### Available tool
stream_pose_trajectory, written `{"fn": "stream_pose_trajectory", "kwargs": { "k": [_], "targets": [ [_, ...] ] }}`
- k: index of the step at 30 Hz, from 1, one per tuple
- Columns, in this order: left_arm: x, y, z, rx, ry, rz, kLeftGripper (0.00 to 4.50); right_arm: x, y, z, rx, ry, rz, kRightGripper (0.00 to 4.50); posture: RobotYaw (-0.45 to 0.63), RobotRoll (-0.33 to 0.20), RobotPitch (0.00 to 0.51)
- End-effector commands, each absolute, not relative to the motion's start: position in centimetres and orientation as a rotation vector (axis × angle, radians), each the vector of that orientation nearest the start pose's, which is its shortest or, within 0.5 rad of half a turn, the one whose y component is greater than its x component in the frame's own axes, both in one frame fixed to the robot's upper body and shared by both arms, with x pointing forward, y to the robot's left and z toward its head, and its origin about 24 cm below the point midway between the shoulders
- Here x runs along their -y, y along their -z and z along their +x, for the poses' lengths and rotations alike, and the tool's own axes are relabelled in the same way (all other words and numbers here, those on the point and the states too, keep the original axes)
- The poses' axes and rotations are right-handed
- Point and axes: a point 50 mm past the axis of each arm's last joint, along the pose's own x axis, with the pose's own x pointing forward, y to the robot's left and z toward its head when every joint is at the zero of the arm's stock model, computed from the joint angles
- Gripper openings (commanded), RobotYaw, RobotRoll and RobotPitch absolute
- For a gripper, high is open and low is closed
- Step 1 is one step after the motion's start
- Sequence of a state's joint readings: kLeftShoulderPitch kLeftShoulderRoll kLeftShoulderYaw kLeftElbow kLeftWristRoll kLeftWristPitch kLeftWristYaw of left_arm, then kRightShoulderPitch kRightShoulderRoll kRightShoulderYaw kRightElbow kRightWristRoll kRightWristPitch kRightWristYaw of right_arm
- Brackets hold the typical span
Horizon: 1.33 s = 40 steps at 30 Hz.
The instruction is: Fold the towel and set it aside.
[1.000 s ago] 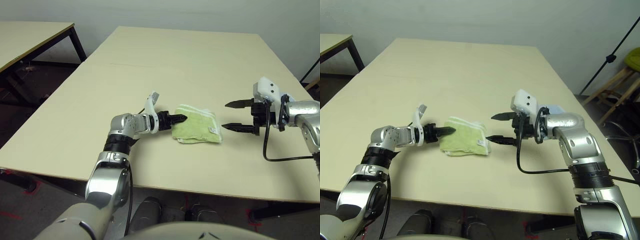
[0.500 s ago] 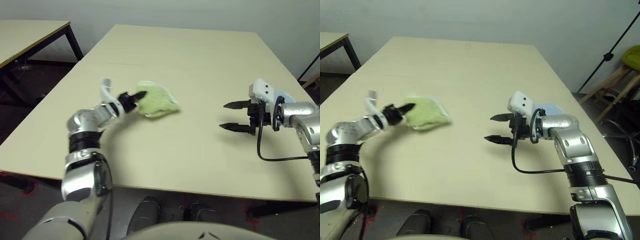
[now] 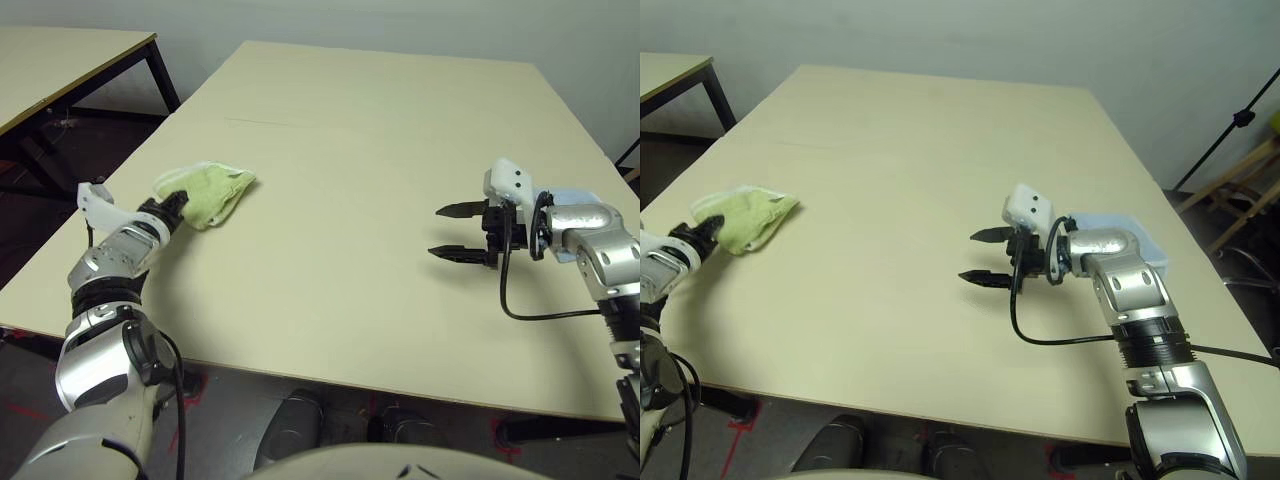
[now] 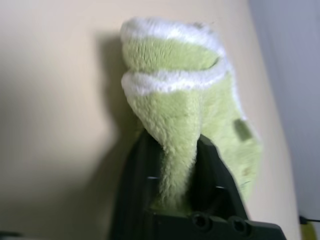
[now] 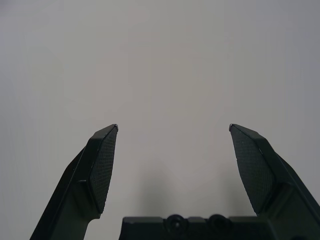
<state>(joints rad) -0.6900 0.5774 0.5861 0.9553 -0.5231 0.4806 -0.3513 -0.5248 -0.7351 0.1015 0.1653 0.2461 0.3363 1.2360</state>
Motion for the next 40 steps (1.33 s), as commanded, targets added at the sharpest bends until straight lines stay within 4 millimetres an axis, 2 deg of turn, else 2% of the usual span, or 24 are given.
{"fn": "stream_pose_trajectory", "kwargs": {
  "k": [1,4,6,8,10,12,16,19,22,25,28,33,37,40],
  "targets": [
    [-34.5,-10.2,32.7,-0.231,-0.139,-0.346,2.87,21.9,-14.8,30.3,-0.287,-1.114,-0.439,4.5,0.13,0.0,0.095],
    [-33.8,-14.0,33.0,-0.174,-0.096,-0.098,3.83,22.6,-15.2,30.7,-0.257,-1.054,-0.435,4.5,0.13,0.0,0.097],
    [-32.1,-16.6,33.0,-0.141,-0.039,0.043,4.47,23.0,-15.7,31.1,-0.218,-0.991,-0.411,4.5,0.13,0.0,0.098],
    [-30.1,-18.5,32.9,-0.085,0.028,0.072,4.47,23.6,-16.0,31.7,-0.185,-0.889,-0.37,4.5,0.15,0.0,0.096],
    [-27.4,-19.6,32.9,0.001,0.125,0.074,4.47,24.9,-15.9,32.8,-0.127,-0.669,-0.305,4.5,0.16,0.0,0.093],
    [-25.6,-19.0,32.9,0.067,0.162,0.063,4.47,26.2,-15.5,33.3,-0.06,-0.435,-0.27,4.5,0.17,0.0,0.091],
    [-24.0,-16.1,32.9,0.12,0.113,0.055,4.47,27.5,-14.2,32.6,0.044,-0.106,-0.187,4.5,0.13,0.0,0.1],
    [-23.7,-13.3,32.6,0.113,0.053,0.009,4.47,28.2,-12.5,31.2,0.071,0.109,-0.229,4.5,0.11,0.0,0.101],
    [-24.2,-10.9,32.2,0.101,-0.005,0.061,4.47,28.8,-11.2,30.3,0.089,0.204,-0.232,4.5,0.1,0.0,0.102],
    [-24.6,-9.0,31.6,0.076,-0.036,0.025,4.47,29.9,-10.3,29.6,0.097,0.292,-0.16,4.5,0.1,0.0,0.096],
    [-24.9,-8.4,31.2,0.071,-0.057,0.004,4.47,30.6,-9.7,29.2,0.097,0.345,-0.107,4.5,0.1,0.0,0.097],
    [-26.2,-7.0,30.4,0.041,-0.135,0.087,4.47,30.6,-10.1,29.7,0.113,0.294,-0.071,4.5,0.09,0.0,0.101],
    [-27.5,-6.8,30.0,0.06,-0.233,0.098,4.47,30.6,-10.7,30.0,0.121,0.26,-0.075,4.5,0.08,0.0,0.103],
    [-27.4,-7.0,30.2,0.072,-0.234,0.104,4.47,30.8,-10.8,30.1,0.114,0.254,-0.082,4.5,0.08,0.0,0.113]
  ]
}}
